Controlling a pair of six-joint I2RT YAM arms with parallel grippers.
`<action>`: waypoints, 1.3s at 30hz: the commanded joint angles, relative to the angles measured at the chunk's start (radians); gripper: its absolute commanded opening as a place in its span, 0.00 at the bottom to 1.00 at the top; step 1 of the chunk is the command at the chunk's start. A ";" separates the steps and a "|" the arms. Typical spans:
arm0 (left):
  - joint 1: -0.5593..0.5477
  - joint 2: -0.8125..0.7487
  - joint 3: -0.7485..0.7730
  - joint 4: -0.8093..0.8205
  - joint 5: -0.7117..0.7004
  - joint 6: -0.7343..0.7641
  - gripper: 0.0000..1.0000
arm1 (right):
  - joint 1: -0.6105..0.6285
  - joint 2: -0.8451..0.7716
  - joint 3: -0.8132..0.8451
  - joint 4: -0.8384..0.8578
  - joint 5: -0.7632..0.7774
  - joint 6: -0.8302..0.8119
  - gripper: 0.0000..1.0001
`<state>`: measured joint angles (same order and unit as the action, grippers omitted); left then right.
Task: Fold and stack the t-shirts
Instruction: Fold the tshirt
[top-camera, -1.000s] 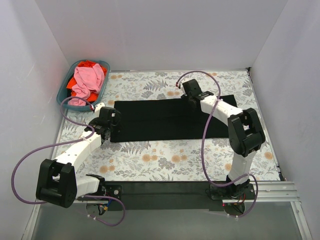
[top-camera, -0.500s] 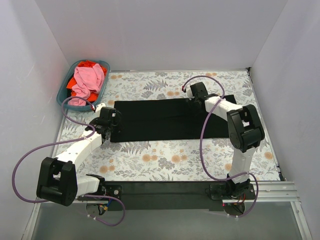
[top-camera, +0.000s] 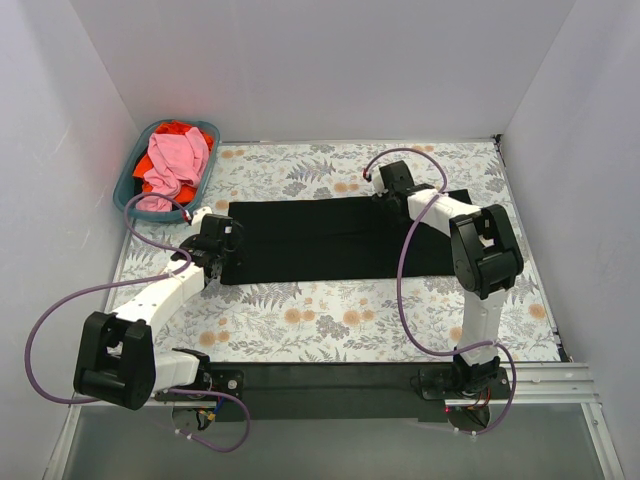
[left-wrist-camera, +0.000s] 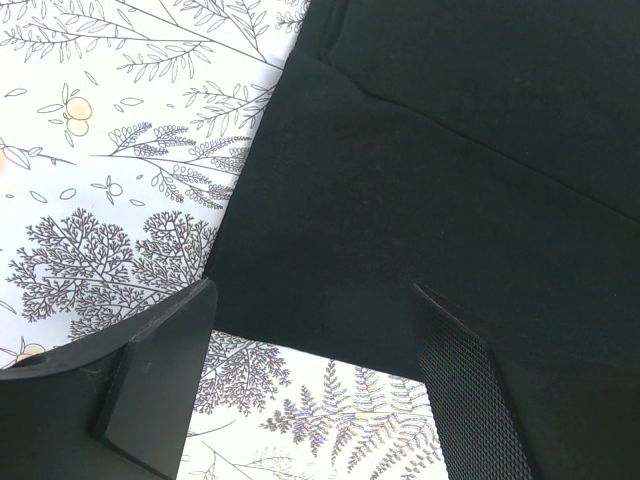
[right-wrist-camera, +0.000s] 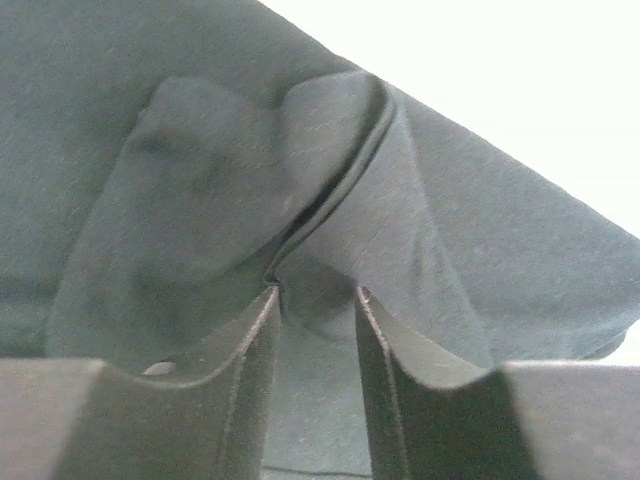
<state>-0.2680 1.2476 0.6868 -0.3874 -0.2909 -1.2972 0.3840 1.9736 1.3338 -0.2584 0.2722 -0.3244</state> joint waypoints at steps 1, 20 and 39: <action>-0.004 -0.004 0.005 0.012 -0.007 0.010 0.76 | -0.013 0.016 0.059 0.033 0.038 -0.018 0.41; -0.004 0.012 0.006 0.010 -0.011 0.010 0.76 | -0.066 0.076 0.255 -0.015 0.013 -0.064 0.07; -0.004 0.000 0.005 0.007 -0.010 0.007 0.76 | -0.043 0.010 0.079 -0.002 -0.097 0.275 0.35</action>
<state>-0.2680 1.2701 0.6868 -0.3874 -0.2909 -1.2976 0.3325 2.0018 1.4014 -0.2852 0.1829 -0.1062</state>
